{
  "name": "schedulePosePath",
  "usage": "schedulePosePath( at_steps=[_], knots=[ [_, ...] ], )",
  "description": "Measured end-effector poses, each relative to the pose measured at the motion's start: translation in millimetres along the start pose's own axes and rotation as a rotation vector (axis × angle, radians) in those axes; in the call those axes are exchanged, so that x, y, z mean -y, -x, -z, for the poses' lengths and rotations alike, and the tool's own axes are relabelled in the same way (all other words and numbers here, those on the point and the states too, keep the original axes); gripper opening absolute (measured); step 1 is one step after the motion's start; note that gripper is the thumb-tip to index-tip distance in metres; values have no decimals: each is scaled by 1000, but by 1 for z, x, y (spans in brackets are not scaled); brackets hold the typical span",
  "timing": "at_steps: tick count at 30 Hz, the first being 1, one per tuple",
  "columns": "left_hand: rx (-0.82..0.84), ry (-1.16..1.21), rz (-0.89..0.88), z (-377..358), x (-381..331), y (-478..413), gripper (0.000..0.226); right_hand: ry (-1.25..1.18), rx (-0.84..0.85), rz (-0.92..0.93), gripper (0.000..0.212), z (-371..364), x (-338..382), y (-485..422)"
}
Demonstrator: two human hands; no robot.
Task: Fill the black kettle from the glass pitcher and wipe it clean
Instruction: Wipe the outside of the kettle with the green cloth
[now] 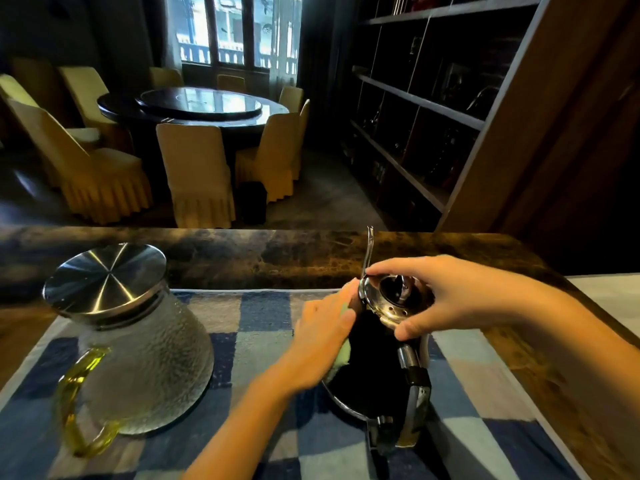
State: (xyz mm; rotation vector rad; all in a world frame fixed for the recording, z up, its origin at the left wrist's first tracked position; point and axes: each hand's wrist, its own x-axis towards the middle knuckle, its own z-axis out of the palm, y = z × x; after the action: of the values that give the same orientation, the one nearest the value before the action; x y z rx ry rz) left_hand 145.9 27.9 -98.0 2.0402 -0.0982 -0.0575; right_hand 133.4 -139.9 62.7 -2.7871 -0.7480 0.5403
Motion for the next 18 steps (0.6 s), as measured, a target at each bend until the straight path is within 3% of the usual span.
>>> schedulePosePath(
  at_steps=[3, 6, 8, 10, 13, 18],
  knots=[
    [-55, -201, -118, -12, 35, 13, 28, 84, -27, 3, 87, 2, 9, -5],
    [-15, -93, -174, -23, 41, 54, 71, 118, -33, 10, 87, 2, 11, -4],
    [28, 66, -223, -26, 15, 73, 83, 123, -34, 4, 87, 3, 12, -4],
    [45, 243, -252, -17, -15, 67, 80, 121, -39, -2, 86, 3, 13, -5],
    [129, 492, -245, 4, -47, 32, 56, 116, -48, -28, 90, 4, 12, -5],
    [261, 496, -116, 8, -28, -12, 78, 113, -13, -79, 89, 9, 17, -5]
  ],
)
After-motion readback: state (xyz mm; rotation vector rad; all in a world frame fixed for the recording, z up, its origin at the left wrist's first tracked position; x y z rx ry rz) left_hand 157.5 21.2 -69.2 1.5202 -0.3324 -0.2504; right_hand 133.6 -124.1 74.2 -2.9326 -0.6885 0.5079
